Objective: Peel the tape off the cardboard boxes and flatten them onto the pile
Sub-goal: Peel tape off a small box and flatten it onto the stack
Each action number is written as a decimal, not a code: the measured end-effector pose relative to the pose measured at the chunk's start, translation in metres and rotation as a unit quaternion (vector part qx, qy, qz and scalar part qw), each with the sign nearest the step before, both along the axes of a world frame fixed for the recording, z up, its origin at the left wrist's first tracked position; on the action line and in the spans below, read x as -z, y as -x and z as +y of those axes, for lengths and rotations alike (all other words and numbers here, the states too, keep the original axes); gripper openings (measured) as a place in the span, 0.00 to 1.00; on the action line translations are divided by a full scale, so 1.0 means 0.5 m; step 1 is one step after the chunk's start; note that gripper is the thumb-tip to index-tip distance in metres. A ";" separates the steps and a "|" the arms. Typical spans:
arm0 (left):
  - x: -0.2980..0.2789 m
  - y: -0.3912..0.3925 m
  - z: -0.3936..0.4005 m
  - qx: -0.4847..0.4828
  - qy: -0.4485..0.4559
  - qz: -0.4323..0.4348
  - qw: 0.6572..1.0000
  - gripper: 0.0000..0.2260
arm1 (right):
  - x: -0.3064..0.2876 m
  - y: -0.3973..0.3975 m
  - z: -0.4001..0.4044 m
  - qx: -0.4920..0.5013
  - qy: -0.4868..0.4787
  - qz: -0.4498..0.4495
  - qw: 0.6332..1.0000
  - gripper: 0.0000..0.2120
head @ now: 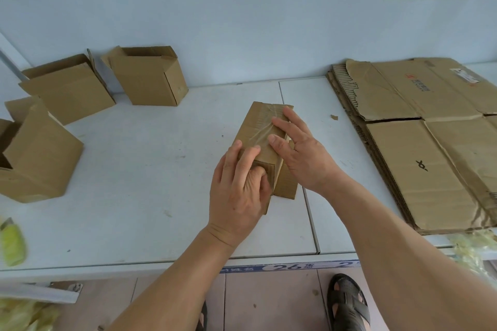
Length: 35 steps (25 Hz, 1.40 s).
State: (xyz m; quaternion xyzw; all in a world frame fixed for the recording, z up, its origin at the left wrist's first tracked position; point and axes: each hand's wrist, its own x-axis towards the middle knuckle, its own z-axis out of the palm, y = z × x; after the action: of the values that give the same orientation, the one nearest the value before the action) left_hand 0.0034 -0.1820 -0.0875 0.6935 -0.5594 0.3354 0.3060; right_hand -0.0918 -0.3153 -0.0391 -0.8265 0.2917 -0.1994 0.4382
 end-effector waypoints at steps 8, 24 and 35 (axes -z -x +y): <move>-0.006 0.001 -0.003 0.018 0.019 0.029 0.999 0.06 | 0.005 0.009 -0.012 -0.013 0.006 0.002 1.000 0.24; -0.081 -0.061 0.049 0.134 -0.049 0.317 0.937 0.10 | -0.015 0.043 0.036 -0.126 0.261 -0.011 0.957 0.17; -0.070 -0.060 0.048 0.159 -0.030 0.356 0.920 0.09 | -0.007 0.034 0.055 -0.084 0.273 -0.064 0.956 0.06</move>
State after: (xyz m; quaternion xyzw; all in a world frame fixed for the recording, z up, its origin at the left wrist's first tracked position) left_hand 0.0335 -0.1580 -0.0525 0.6780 -0.5257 -0.0035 0.5137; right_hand -0.1089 -0.2876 -0.0356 -0.9217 0.1264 -0.2866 0.2288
